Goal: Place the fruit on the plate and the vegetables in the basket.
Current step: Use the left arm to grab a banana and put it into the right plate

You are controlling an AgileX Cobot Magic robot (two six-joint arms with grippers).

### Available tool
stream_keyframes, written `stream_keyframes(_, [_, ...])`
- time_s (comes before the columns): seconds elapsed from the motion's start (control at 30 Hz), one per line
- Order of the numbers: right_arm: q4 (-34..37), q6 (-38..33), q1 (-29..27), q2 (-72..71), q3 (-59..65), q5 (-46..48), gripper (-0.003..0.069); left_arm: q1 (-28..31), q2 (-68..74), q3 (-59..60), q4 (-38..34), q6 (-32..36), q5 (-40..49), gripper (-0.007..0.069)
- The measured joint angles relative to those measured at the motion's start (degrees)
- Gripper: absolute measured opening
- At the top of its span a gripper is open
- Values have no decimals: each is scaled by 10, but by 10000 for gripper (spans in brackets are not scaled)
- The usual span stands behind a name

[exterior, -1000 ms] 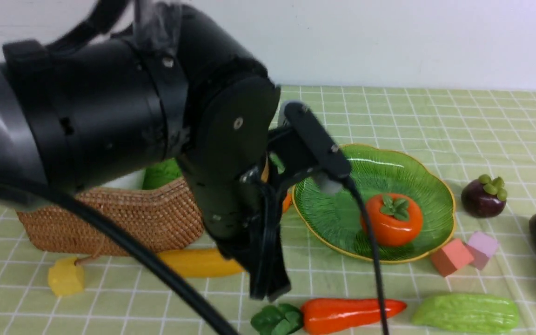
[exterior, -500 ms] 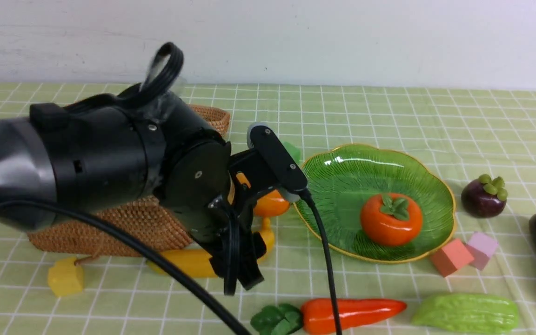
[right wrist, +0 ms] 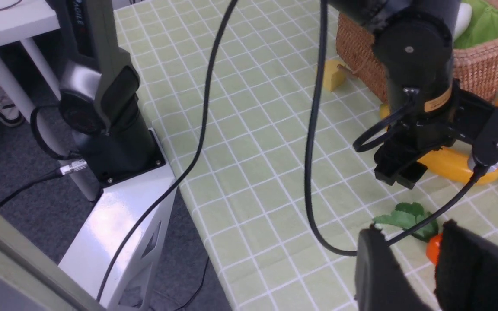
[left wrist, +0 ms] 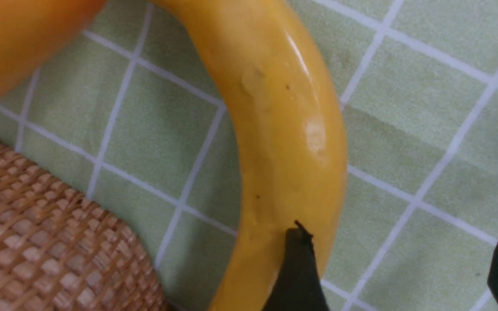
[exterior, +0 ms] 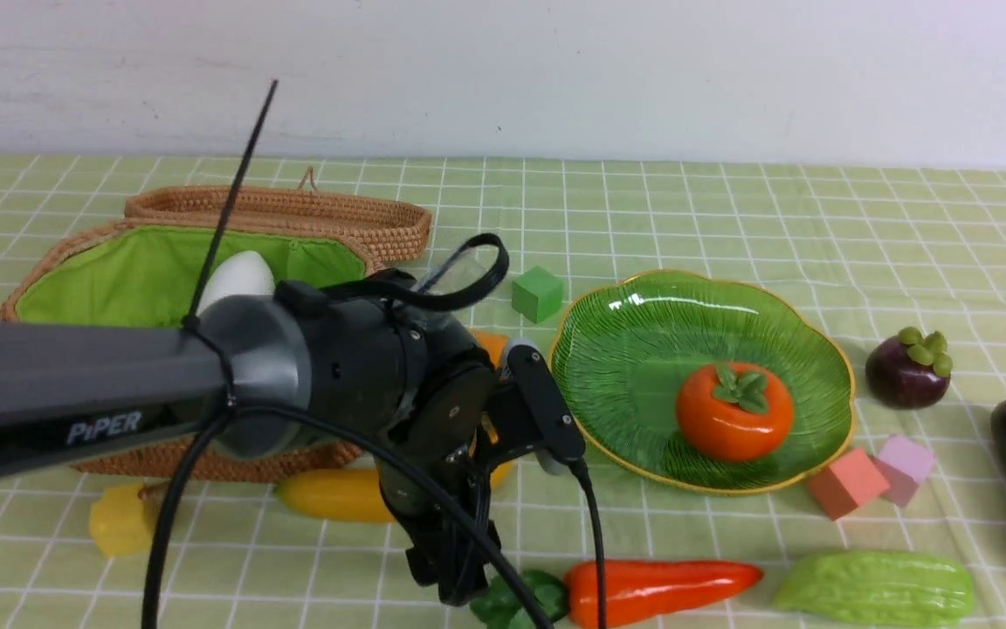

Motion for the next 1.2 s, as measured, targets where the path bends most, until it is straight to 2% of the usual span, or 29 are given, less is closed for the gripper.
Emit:
stream_keyframes(0.13, [2,0,0,0,0,13,214,0,2,0,5,0,-6,498])
stream_keyframes(0.37, [2,20,0,0,-1,17,214,-1,2,0,7,-1,-10,298])
stream_keyframes(0.5, [2,27,0,0,-1,17,214,-5,-11,0,4,-1,8,252])
stream_keyframes(0.63, [2,28,0,0,-2,17,214,-7,-30,0,4,-1,4,257])
stream_keyframes(0.7, [2,30,0,0,-2,17,216,-2,-38,0,4,-1,-8,286])
stream_keyframes(0.93, [3,30,0,0,-3,17,218,40,-19,0,2,0,-71,454])
stream_keyframes(1.07, [-10,30,0,0,-3,14,221,49,5,0,2,1,-82,473])
stream_keyframes(1.2, [-57,50,0,0,-3,-23,222,49,27,0,6,2,-84,477])
